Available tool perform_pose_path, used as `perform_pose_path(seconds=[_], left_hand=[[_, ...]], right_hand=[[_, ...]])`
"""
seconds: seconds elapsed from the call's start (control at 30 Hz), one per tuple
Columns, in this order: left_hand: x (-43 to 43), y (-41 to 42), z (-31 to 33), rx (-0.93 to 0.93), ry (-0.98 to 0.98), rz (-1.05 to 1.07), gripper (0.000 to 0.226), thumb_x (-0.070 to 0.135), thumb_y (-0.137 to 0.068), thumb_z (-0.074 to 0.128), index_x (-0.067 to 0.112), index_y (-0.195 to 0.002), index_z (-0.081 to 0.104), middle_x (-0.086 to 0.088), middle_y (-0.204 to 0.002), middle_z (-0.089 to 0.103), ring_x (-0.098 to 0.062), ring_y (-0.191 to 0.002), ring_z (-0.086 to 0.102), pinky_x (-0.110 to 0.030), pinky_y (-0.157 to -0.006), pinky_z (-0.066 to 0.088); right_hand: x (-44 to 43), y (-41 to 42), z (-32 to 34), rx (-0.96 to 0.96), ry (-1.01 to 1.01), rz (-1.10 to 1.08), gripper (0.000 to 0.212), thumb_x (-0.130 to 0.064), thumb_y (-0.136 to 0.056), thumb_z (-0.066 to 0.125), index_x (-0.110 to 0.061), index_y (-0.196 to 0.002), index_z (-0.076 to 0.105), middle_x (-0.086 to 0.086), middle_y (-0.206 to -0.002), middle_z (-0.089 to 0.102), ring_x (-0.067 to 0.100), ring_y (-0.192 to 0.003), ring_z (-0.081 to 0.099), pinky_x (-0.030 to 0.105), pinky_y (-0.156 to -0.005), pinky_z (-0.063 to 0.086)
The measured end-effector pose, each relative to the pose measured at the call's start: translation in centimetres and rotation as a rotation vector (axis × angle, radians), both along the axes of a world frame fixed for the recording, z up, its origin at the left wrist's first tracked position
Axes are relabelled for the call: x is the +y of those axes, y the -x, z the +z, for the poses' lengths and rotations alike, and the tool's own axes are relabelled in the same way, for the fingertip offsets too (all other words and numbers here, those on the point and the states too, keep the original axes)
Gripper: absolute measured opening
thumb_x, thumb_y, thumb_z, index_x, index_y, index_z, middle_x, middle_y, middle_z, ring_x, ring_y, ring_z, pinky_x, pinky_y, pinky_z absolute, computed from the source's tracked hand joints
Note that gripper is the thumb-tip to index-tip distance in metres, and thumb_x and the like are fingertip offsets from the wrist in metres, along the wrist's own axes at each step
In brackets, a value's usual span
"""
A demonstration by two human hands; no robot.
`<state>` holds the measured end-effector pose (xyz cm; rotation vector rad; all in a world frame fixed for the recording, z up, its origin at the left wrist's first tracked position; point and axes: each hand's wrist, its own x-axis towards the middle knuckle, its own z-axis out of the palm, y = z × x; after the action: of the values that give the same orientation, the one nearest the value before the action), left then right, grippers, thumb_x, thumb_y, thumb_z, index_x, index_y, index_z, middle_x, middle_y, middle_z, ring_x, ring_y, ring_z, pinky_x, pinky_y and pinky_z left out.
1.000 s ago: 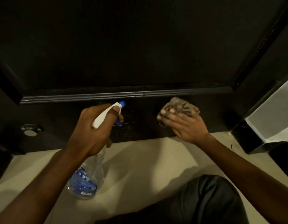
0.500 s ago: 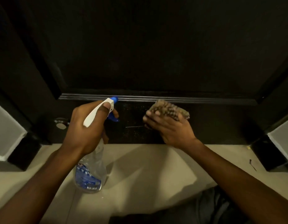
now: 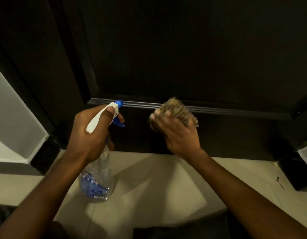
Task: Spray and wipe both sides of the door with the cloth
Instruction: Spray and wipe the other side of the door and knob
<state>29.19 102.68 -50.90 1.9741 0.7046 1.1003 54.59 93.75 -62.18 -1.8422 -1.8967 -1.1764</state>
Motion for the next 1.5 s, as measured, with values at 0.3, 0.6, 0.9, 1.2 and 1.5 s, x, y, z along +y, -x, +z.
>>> perform_pose_path(seconds=[0.3,0.6,0.9,1.2,1.5], left_hand=[[3.1,2.0,-0.6,-0.03,-0.028,0.021,0.034,0.045,-0.099,0.037,0.028,-0.088,0.064,0.019,-0.064,0.062,-0.011,-0.044,0.056,-0.015,-0.043,0.042],[4.4,1.9,-1.2,-0.043,-0.064,0.044,0.025,0.032,-0.102,0.043,0.03,-0.085,0.061,0.023,-0.07,0.064,-0.005,-0.056,0.061,-0.011,-0.05,0.045],[3.9,1.3,-1.9,-0.054,0.026,0.047,0.034,0.027,-0.104,0.042,0.007,-0.092,0.067,0.011,-0.063,0.06,-0.007,-0.041,0.054,-0.008,-0.041,0.038],[3.1,0.4,-1.0,-0.087,0.0,0.093,0.032,0.031,-0.102,0.043,0.014,-0.091,0.067,0.019,-0.062,0.063,-0.008,-0.045,0.057,-0.01,-0.041,0.039],[0.8,-2.6,1.6,-0.057,-0.013,0.042,0.035,0.032,-0.104,0.042,0.014,-0.089,0.068,0.023,-0.069,0.067,-0.015,-0.045,0.06,-0.016,-0.043,0.047]], right_hand=[[3.6,1.4,-8.5,-0.618,0.695,0.02,0.099,-0.037,-0.086,0.072,-0.028,-0.161,0.007,-0.009,-0.167,0.003,0.014,-0.154,0.001,0.051,-0.117,-0.029],[8.9,6.8,0.0,-0.243,0.116,0.028,0.083,-0.032,-0.09,0.05,-0.025,-0.161,0.007,-0.004,-0.167,0.01,0.017,-0.152,0.012,0.049,-0.121,0.001],[1.9,-1.2,-4.6,-0.441,0.313,0.068,0.085,-0.032,-0.083,0.073,-0.029,-0.157,0.033,-0.011,-0.163,0.023,0.005,-0.148,0.027,0.039,-0.126,0.001],[9.1,4.4,4.7,-0.157,0.091,0.122,0.07,-0.024,-0.099,0.055,-0.024,-0.161,0.023,-0.005,-0.169,0.017,0.011,-0.154,0.015,0.047,-0.124,0.004],[0.8,-5.2,3.4,-0.208,0.116,0.057,0.062,-0.033,-0.102,0.05,-0.022,-0.16,0.03,-0.005,-0.167,0.024,0.009,-0.15,0.028,0.046,-0.124,0.014]])
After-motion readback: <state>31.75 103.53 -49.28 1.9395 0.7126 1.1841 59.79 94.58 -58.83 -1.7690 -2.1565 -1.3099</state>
